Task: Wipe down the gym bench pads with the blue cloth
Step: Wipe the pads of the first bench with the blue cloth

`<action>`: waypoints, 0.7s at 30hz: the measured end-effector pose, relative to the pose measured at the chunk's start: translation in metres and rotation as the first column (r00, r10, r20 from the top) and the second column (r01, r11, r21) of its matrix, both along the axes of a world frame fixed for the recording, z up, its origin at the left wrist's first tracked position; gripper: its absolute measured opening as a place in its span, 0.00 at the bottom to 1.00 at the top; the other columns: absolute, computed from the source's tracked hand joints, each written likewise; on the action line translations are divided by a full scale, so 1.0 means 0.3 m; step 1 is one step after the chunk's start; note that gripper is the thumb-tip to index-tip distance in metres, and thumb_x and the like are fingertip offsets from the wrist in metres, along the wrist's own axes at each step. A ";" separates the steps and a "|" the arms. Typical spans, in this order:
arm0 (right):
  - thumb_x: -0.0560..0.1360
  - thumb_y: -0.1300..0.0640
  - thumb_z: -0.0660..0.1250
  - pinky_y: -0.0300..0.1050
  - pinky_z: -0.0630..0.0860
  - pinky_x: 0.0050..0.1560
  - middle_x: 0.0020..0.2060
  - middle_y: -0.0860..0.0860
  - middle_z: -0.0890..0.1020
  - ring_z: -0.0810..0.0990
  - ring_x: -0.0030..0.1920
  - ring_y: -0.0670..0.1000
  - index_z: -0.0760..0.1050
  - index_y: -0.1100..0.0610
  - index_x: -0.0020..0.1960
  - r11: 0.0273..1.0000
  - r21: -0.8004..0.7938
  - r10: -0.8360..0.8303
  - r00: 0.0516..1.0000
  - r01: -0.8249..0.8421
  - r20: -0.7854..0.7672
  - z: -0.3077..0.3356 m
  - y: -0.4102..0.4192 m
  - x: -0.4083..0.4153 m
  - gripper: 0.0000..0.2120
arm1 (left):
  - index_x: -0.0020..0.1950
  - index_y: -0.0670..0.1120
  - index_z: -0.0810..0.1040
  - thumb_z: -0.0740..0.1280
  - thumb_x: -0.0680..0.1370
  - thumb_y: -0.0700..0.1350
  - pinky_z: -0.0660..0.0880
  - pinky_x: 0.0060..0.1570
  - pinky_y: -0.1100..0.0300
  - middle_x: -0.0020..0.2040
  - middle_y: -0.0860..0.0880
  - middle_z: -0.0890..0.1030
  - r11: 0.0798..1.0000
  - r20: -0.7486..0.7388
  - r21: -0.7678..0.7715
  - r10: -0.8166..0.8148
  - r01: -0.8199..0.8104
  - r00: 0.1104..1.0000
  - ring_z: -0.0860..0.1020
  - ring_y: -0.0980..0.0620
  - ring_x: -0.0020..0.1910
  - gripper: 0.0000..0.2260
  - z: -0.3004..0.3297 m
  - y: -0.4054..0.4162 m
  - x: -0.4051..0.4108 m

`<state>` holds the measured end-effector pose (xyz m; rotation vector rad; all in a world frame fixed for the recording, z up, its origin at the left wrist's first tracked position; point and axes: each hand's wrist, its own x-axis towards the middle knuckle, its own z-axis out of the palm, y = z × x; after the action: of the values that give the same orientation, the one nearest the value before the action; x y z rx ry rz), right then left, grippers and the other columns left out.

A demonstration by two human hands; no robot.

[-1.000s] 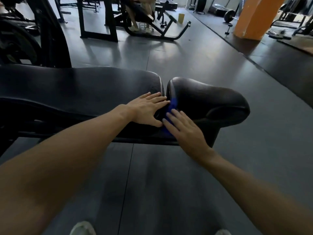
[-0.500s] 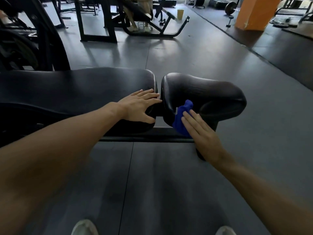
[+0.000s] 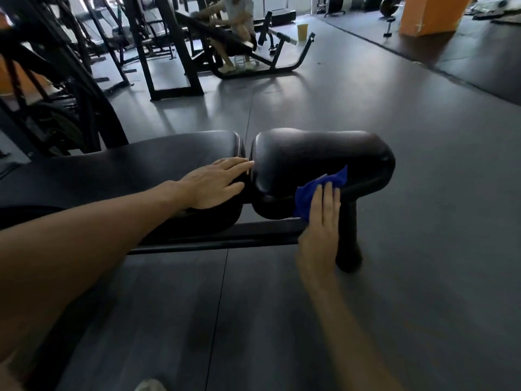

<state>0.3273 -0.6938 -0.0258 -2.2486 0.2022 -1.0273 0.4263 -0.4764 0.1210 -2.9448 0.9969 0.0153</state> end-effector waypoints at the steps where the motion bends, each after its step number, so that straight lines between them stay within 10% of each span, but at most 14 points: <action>1: 0.72 0.77 0.60 0.57 0.64 0.76 0.82 0.52 0.48 0.43 0.81 0.53 0.49 0.57 0.82 0.991 0.129 -0.024 0.999 0.028 -0.037 0.007 0.078 -0.011 0.44 | 0.84 0.55 0.53 0.55 0.85 0.55 0.49 0.80 0.55 0.83 0.53 0.55 1.000 0.026 0.003 -0.011 0.011 1.000 0.52 0.52 0.82 0.27 0.018 -0.035 -0.002; 8: 0.80 0.66 0.54 0.56 0.56 0.79 0.79 0.62 0.57 0.55 0.79 0.58 0.56 0.66 0.79 0.682 0.719 -0.142 0.989 0.133 -0.047 0.152 0.313 0.017 0.28 | 0.84 0.55 0.49 0.51 0.87 0.56 0.44 0.81 0.56 0.84 0.54 0.49 0.993 -0.042 0.064 -0.094 0.096 0.995 0.46 0.57 0.82 0.26 0.053 -0.322 0.018; 16: 0.84 0.67 0.51 0.38 0.58 0.75 0.82 0.52 0.50 0.53 0.79 0.42 0.52 0.56 0.82 0.461 0.878 -0.200 0.979 0.133 -0.043 0.256 0.000 0.137 0.28 | 0.84 0.52 0.52 0.52 0.86 0.58 0.54 0.80 0.52 0.84 0.50 0.54 0.901 -0.006 0.278 -0.344 0.332 0.939 0.54 0.52 0.82 0.28 0.085 -0.485 0.101; 21: 0.82 0.70 0.53 0.52 0.57 0.79 0.81 0.56 0.52 0.53 0.81 0.55 0.54 0.60 0.80 0.454 0.887 -0.225 0.974 0.087 0.020 0.232 -0.017 0.190 0.28 | 0.79 0.48 0.66 0.57 0.85 0.51 0.70 0.70 0.52 0.72 0.46 0.71 0.784 0.094 0.324 -0.584 0.530 0.806 0.71 0.47 0.69 0.22 0.091 -0.604 0.210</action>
<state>0.3845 -0.6988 0.0438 -1.1834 0.7253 -0.8528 0.4893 -0.6577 0.1481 -2.2380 1.6368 -0.1252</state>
